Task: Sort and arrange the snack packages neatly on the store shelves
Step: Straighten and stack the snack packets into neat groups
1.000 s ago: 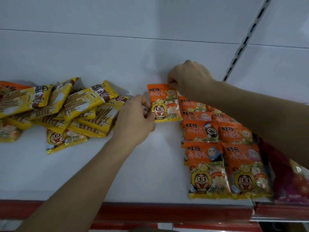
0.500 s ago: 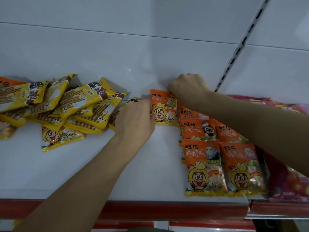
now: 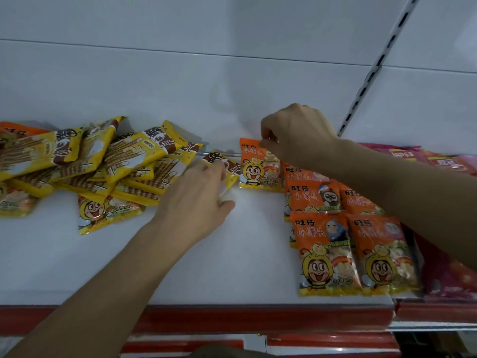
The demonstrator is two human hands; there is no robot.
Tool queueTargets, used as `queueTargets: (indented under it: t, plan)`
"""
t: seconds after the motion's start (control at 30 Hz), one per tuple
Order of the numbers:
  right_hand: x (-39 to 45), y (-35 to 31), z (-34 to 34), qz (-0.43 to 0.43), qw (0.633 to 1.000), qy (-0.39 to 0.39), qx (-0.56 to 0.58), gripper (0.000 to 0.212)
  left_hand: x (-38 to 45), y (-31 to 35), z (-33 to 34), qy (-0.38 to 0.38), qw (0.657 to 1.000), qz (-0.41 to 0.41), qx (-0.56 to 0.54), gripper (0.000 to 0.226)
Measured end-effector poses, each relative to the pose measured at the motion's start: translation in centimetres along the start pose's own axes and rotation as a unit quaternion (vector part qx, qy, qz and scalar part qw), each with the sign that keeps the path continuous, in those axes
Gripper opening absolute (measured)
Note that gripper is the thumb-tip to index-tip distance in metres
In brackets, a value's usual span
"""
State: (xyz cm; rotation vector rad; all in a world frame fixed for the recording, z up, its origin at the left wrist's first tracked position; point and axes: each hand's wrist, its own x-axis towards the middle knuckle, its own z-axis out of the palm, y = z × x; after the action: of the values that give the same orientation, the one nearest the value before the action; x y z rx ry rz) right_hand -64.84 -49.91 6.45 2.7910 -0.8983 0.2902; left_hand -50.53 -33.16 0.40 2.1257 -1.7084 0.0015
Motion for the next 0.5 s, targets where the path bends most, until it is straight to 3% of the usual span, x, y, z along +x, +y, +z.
queueTargets:
  t: [0.13, 0.3, 0.5]
  plan:
    - [0.0, -1.5, -0.5, 0.012, 0.999, 0.002, 0.045, 0.017, -0.1, -0.7, 0.7, 0.005, 1.0, 0.007, 0.009, 0.021]
    - [0.0, -2.4, -1.1, 0.023, 0.997, -0.003, 0.072, 0.014, 1.3, -0.7, 1.0, 0.018, 0.998, -0.055, 0.031, 0.032]
    - [0.0, -2.0, -1.6, 0.023, 0.996, -0.039, 0.071, 0.017, 1.6, -0.8, 1.1, 0.025, 0.998, -0.041, 0.026, 0.039]
